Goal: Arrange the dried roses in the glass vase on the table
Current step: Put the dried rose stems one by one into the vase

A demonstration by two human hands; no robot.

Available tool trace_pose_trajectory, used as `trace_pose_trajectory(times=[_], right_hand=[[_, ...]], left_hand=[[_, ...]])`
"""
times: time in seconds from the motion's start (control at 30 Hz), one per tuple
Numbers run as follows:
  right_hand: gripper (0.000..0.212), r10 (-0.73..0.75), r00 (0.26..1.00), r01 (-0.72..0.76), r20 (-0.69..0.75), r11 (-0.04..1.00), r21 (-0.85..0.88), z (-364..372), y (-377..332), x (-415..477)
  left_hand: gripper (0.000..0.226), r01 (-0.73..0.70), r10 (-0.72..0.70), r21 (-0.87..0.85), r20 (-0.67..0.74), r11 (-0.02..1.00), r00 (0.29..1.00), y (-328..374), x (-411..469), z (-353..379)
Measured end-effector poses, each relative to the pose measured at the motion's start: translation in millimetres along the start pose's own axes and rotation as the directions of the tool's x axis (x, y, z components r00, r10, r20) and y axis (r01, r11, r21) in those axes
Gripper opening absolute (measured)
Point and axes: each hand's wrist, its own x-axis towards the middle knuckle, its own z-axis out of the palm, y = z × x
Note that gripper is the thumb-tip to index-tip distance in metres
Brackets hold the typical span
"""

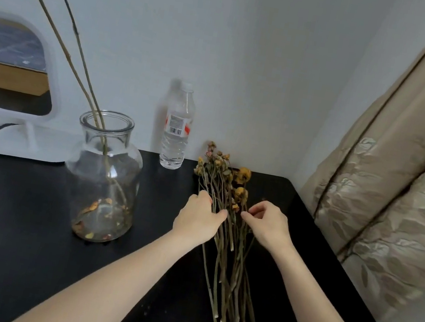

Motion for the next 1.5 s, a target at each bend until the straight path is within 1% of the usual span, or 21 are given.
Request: trace_pose_trajectory(times=[0.07,0.17,0.3,0.37,0.47,0.57,0.67,0.77,0.87,1.0,1.13,1.23,1.37,1.5], right_hand=[[0.021,-0.001,1.0,0.001,0.023,1.0,0.005,4.8,5.4,3.5],[0.017,-0.041,0.999,0.041,0.032,0.999,0.015,12.0,6.2,8.6],[0.015,-0.068,0.996,0.066,0.064,0.998,0.02,20.4,-0.5,14.0],[0.019,-0.066,0.993,0.067,0.103,0.998,-0.012,24.2,-4.4,15.9],[0.025,-0.04,0.985,0.058,0.166,0.993,-0.102,29.1,-8.9,18.4],[0.02,-0.005,0.981,0.036,0.195,0.987,-0.156,30.9,-11.9,19.2],[0.023,0.012,0.98,0.014,0.198,0.991,-0.129,29.0,-12.3,20.6],[0.023,0.031,0.976,-0.011,0.214,0.996,-0.092,25.9,-11.5,21.8],[0.023,0.038,0.977,-0.031,0.212,0.999,-0.033,23.3,-12.0,21.5],[0.024,0.007,0.985,-0.015,0.174,0.999,0.045,17.1,-16.3,18.7],[0.025,-0.014,0.992,0.0,0.125,0.993,0.117,10.0,-20.1,15.9],[0.025,-0.011,0.996,-0.002,0.094,0.99,0.142,7.7,-22.1,14.4],[0.026,-0.013,0.999,0.003,0.052,0.983,0.182,5.7,-23.0,11.8],[0.025,-0.017,0.999,0.007,0.048,0.98,0.199,4.6,-23.2,8.6]], left_hand=[[0.043,0.028,-0.028,0.038,-0.005,0.999,1.0,0.5,6.6,5.6],[0.041,0.08,-0.078,0.065,-0.025,0.995,0.997,-2.5,12.9,11.3],[0.025,0.117,-0.116,0.05,-0.025,0.992,0.993,-10.7,19.4,15.6],[0.02,0.114,-0.114,0.033,-0.001,0.993,0.993,-13.7,21.5,16.8],[0.021,0.143,-0.143,-0.019,0.029,0.989,0.989,-14.8,21.6,17.3],[0.026,0.168,-0.168,-0.01,0.037,0.986,0.985,-15.3,22.8,17.5],[0.032,0.182,-0.181,-0.004,0.044,0.983,0.982,-14.2,24.3,15.9],[0.031,0.201,-0.199,-0.02,0.051,0.979,0.979,-12.2,25.3,12.6],[0.029,0.214,-0.214,0.0,0.042,0.977,0.976,-11.0,24.0,9.0],[0.029,0.206,-0.206,0.024,0.029,0.978,0.978,-8.5,21.9,3.9],[0.031,0.167,-0.167,0.016,0.013,0.986,0.986,-7.5,22.8,-1.7],[0.023,0.134,-0.134,-0.002,0.014,0.991,0.991,-6.7,22.9,-5.3],[0.015,0.093,-0.094,-0.037,-0.018,0.995,0.995,-5.0,21.9,-9.2],[0.02,0.05,-0.053,-0.093,-0.027,0.994,0.998,-3.6,20.6,-12.4]])
